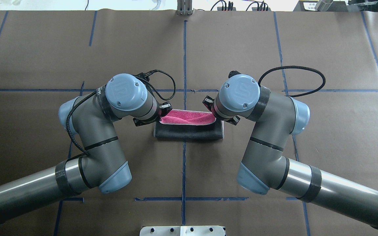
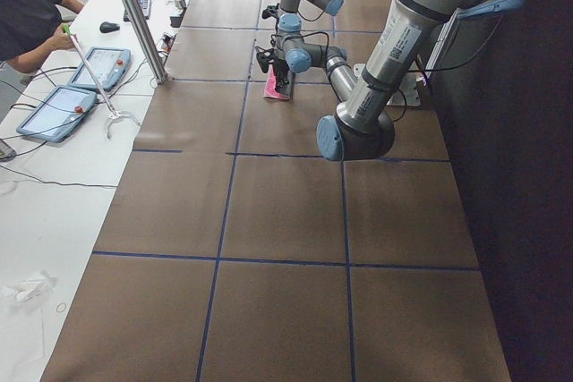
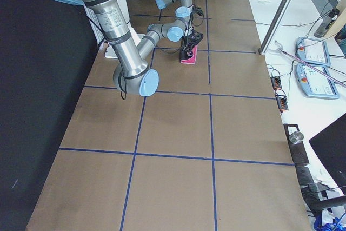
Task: Fold towel twice with both arms
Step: 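Lay the folded edge down on the far edge with both grippers and release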
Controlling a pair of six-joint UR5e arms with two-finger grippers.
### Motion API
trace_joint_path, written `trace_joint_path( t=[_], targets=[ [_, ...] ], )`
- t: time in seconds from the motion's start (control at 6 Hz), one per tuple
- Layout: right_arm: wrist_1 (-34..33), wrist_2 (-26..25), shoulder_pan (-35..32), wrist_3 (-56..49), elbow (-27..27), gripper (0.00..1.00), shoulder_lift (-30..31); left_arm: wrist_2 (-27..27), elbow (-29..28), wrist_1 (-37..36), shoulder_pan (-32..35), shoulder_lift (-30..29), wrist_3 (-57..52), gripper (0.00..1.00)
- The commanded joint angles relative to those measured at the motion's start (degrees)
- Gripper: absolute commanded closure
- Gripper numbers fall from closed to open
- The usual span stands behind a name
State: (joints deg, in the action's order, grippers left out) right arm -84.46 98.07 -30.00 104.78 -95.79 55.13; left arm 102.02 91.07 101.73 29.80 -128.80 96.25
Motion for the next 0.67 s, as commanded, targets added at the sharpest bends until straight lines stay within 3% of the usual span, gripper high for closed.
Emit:
trace_joint_path(
  t=[0.0, 0.17, 0.33, 0.5],
  targets=[
    [0.0, 0.0, -0.3, -0.9, 0.4, 0.97, 0.0, -0.8, -3.3, 3.3, 0.5, -0.7, -0.1, 0.99],
    [0.0, 0.0, -0.2, -1.0, 0.5, 0.95, 0.0, -0.8, -3.8, 3.7, 0.8, -0.7, -0.1, 0.91],
    [0.0, 0.0, -0.5, -1.5, 0.7, 0.80, 0.0, -0.8, -4.3, 3.9, 1.2, -0.8, -0.2, 0.60],
    [0.0, 0.1, -1.0, -1.6, 1.5, 0.41, 0.0, -0.8, -5.9, 6.5, 1.9, -0.8, -0.2, 0.25]
  ],
)
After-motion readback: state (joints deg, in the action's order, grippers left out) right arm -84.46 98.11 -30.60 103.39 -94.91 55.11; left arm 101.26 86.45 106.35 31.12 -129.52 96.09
